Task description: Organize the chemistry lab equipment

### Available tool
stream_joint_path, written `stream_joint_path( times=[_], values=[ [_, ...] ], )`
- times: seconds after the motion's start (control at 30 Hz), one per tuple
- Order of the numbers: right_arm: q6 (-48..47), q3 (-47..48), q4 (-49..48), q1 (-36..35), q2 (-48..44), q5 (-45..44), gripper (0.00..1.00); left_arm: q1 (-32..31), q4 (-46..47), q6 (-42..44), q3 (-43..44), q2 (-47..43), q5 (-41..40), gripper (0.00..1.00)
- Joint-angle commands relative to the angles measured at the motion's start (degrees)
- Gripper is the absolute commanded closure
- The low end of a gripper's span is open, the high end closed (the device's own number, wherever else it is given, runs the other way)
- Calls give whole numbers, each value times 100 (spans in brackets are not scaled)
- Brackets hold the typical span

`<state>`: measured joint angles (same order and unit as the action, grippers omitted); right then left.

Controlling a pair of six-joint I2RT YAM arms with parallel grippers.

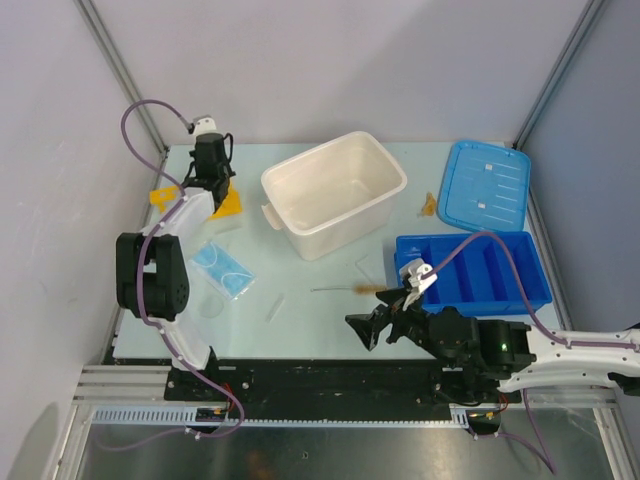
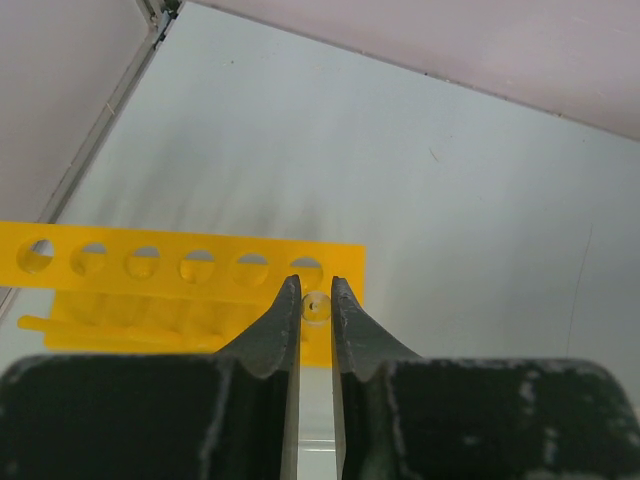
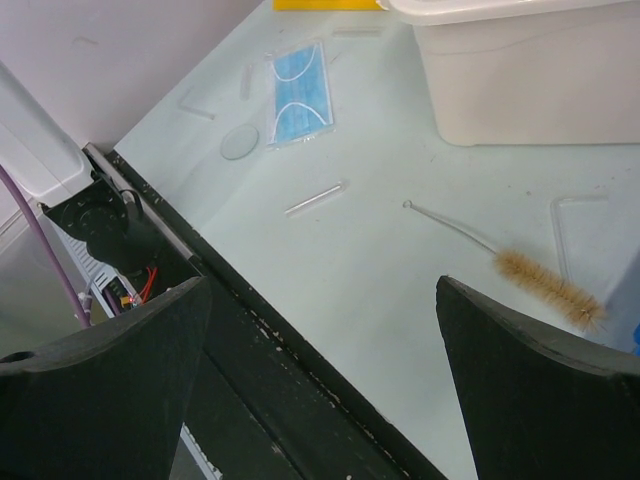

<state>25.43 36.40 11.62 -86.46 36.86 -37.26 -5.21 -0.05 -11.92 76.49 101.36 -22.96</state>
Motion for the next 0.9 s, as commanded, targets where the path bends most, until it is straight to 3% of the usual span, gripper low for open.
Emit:
stream_joint_path(
  times=[0.0,0.87],
  values=[
    [-33,-10,-287,-8,44,-105,1,33,325,129,-117,-79,9,91],
    [46,-10,-242,59,66,26,1,-3,287,275,-379,-27,-151,90]
  ],
)
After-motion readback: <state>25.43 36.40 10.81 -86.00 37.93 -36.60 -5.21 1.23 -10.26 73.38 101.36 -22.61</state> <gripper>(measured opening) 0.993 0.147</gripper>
